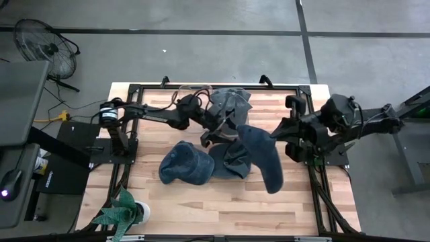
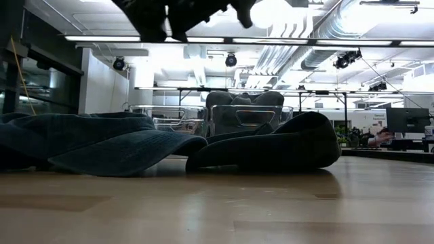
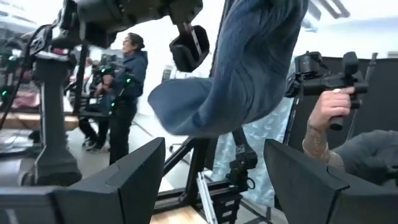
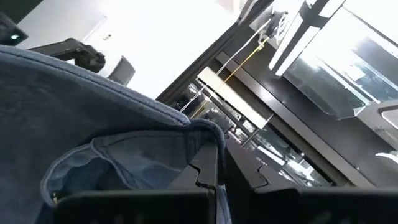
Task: Pick & Place hat
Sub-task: Put the right blue cap into the left transparent bin
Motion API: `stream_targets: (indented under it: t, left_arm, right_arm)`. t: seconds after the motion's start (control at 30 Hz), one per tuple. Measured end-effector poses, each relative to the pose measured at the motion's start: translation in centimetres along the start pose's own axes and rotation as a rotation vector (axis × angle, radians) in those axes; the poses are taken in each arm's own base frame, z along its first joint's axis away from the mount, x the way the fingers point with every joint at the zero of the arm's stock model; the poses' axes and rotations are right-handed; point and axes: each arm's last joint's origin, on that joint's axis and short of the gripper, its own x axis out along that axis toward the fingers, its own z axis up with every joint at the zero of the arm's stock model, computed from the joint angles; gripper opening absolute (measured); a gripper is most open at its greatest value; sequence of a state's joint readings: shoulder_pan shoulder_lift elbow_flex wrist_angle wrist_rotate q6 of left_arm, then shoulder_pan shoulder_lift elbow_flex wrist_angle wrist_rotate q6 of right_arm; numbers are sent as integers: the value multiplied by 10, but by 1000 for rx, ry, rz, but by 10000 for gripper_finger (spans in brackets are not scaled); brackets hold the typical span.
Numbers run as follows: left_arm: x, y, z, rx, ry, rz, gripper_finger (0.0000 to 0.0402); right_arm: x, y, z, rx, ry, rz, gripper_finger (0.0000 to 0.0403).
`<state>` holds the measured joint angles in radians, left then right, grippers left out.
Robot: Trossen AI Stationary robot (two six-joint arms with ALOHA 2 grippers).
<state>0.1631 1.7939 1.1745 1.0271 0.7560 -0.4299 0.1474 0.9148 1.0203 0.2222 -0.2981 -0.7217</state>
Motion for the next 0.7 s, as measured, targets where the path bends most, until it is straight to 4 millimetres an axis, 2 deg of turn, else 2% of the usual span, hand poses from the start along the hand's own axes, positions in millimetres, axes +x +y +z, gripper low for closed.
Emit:
stream_targets:
  t: [0.1, 0.2, 0.37, 0.7]
  left_arm:
    - [6, 5, 0, 1, 14, -34, 271]
    - [9, 3, 8, 31, -6, -57, 271]
    - [11, 2, 8, 58, -3, -57, 271]
    - [10, 5, 9, 116, -48, 47, 271]
  right_arm:
    - [0, -1, -1, 9, 2, -4, 3]
    - [0, -1, -1, 15, -1, -7, 3]
    - [0, -2, 1, 20, -9, -14, 3]
    - [1, -2, 2, 55, -21, -19, 3]
